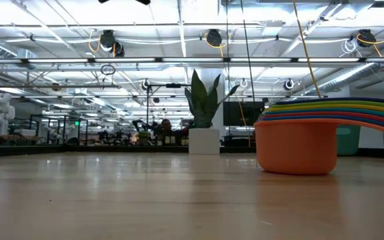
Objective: Nest measuring cups in basket
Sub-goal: Put the nested measuring cups into the green bin
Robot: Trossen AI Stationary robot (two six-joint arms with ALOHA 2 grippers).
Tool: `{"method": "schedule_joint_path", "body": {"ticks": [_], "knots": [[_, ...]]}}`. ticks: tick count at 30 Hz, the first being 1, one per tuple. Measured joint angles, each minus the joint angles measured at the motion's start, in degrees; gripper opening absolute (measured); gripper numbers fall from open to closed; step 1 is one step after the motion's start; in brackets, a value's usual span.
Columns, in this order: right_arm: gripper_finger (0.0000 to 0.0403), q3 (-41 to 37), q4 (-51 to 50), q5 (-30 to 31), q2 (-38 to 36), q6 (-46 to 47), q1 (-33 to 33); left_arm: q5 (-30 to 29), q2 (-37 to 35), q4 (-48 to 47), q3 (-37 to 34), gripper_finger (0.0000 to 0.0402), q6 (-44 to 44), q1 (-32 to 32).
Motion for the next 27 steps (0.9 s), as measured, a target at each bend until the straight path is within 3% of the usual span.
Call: {"method": "schedule_joint_path", "body": {"ticks": [8,12,17,24,27], "knots": [[0.0244,3.8,-5.8,-17.5,9.8,23.8,0.0,6.0,0.0,-1.3,0.0,0.0067,0.5,-0.5],[0.0244,4.5,-5.9,-20.9,12.1,29.6,0.8,8.5,0.0,-1.4,0.0,0.0067,0.0,-1.1],[0.0244,4.5,-6.7,-21.2,12.6,29.8,1.5,10.6,0.0,-1.4,0.0,0.0067,-2.1,-3.0],[0.0246,4.6,-6.3,-21.0,14.6,22.2,1.5,9.8,0.0,-1.4,0.0,0.0067,-8.5,-7.7],[0.0258,4.6,-1.3,-16.3,17.7,16.7,1.0,8.5,0.0,-1.4,0.0,0.0067,-10.1,-9.6]]}}
